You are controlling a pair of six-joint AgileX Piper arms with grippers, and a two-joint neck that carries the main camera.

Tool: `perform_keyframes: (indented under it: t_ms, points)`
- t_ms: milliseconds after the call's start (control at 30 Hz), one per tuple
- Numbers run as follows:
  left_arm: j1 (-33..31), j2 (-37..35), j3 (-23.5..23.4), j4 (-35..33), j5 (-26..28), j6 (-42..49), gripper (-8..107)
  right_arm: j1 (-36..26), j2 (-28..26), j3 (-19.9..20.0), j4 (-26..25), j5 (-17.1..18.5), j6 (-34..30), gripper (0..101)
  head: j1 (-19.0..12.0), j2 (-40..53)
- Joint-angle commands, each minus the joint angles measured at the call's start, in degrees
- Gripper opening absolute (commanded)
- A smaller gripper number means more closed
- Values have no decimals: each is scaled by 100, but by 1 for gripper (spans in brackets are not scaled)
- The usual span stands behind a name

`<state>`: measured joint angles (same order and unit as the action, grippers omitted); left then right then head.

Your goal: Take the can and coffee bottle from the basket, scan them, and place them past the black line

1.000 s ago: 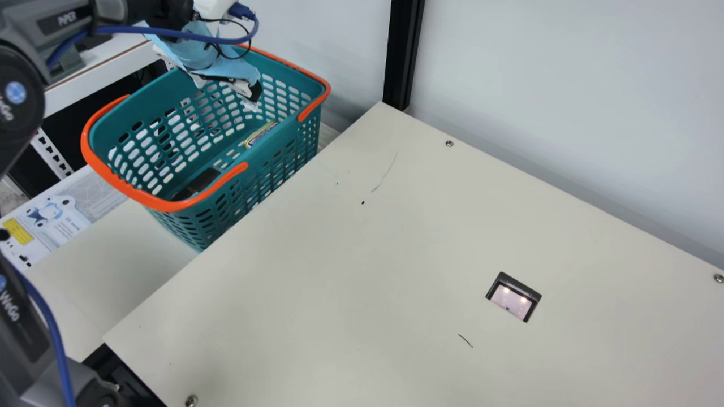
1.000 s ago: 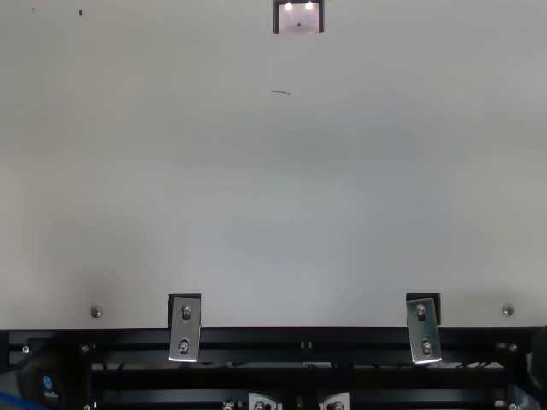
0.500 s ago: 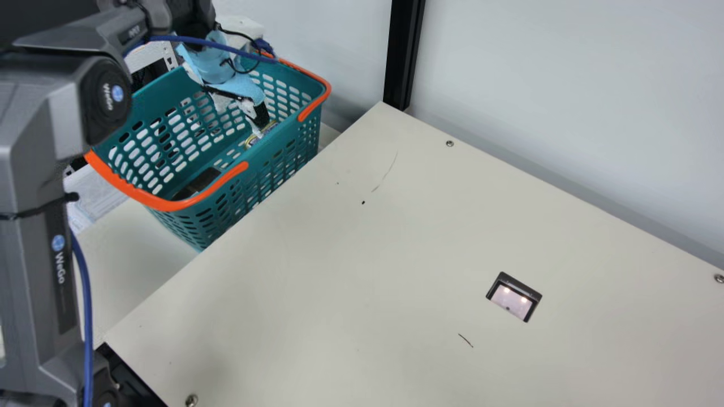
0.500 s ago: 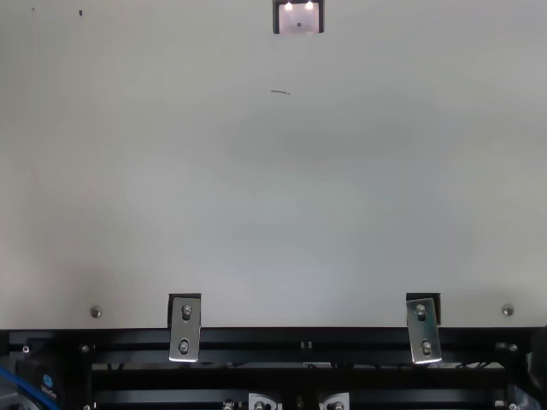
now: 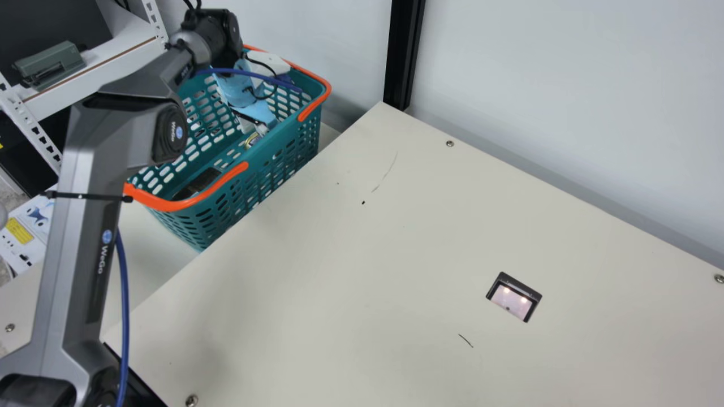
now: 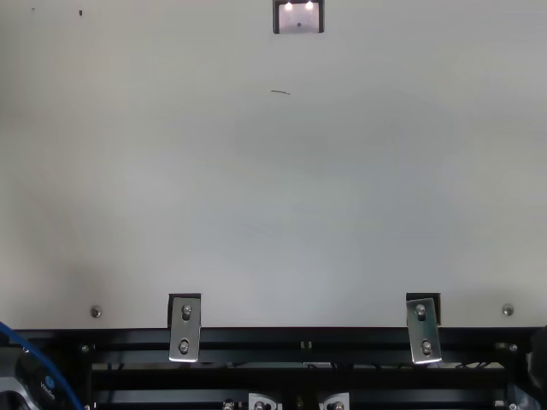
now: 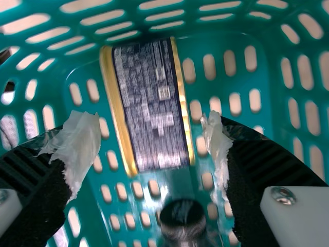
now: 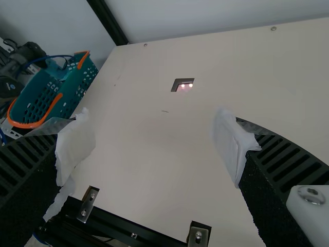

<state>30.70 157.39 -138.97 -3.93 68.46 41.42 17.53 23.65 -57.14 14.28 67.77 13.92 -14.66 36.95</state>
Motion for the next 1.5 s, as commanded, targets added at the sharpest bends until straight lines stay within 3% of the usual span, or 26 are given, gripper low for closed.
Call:
perform_keyframes:
  t_ms: [0,200,233,367,500,600,700,900,1100,1267,1467]
  points:
    - [-31,294,-365,-2,32,-3,90,0,0,0,0,0,0,101,-133,64]
    - [-102,760,-912,44,30,-197,90,0,0,0,0,0,0,101,-133,64]
    - [-104,803,-966,43,19,-239,10,0,0,0,0,0,0,101,-133,64]
    - [-70,797,-1037,-37,-54,-404,10,0,0,0,0,0,0,101,-133,64]
    - [2,331,-654,-205,-279,-479,10,0,0,0,0,0,0,101,-133,64]
    - [61,-296,-39,-365,-540,-461,10,0,0,0,0,0,0,101,-133,64]
    - [105,-1152,894,-609,-893,-402,10,0,0,0,0,0,0,101,-133,64]
    - [145,-3224,3174,-1627,-1483,-443,10,0,0,0,0,0,0,101,-133,64]
    - [109,-5145,5025,-3004,-1346,-816,10,0,0,0,0,0,0,101,-133,64]
    - [29,-6516,6106,-3756,-1181,-1325,10,0,0,0,0,0,0,101,-133,64]
    - [-84,-7828,6883,-4364,-756,-2162,10,0,0,0,0,0,0,101,-133,64]
